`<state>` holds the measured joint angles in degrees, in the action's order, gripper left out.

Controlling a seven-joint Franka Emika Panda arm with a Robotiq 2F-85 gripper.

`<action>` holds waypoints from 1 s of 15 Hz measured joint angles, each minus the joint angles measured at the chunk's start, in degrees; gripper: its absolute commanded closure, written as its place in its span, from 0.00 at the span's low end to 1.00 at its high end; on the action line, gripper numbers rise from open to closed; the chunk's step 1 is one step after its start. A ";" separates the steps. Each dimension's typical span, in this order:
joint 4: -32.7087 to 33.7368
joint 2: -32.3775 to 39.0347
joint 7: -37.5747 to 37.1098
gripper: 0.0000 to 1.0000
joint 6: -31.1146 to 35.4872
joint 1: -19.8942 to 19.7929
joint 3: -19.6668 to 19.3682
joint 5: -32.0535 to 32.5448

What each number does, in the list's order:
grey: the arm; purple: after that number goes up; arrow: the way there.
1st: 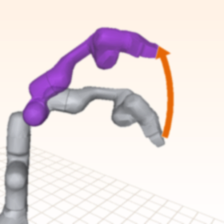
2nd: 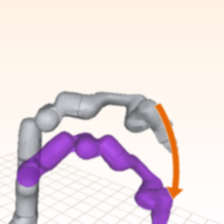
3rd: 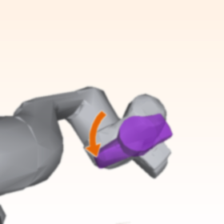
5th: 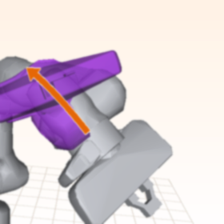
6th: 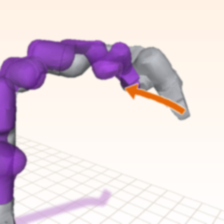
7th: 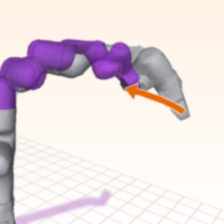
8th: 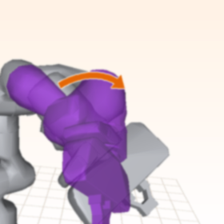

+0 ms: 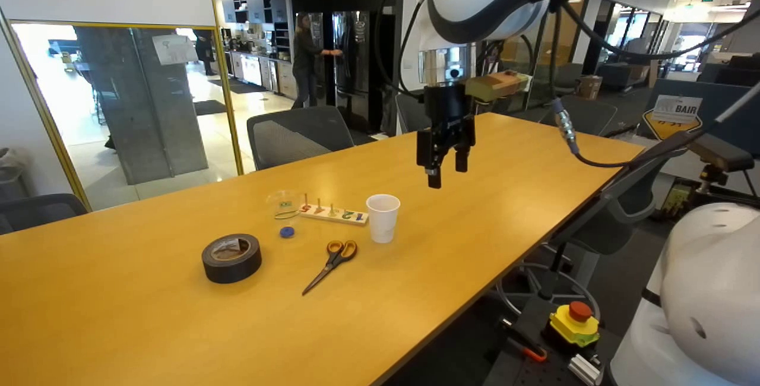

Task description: Put two round orange blocks in the white cup then put the round blue block in the clear cup, then put the remaining round orange blocks in the white cup

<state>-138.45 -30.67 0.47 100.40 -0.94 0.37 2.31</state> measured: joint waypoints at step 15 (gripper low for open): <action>-11.48 -18.10 -0.94 0.00 1.95 0.20 0.05 -1.02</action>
<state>-149.92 -48.77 -0.46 102.35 -0.74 0.42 1.29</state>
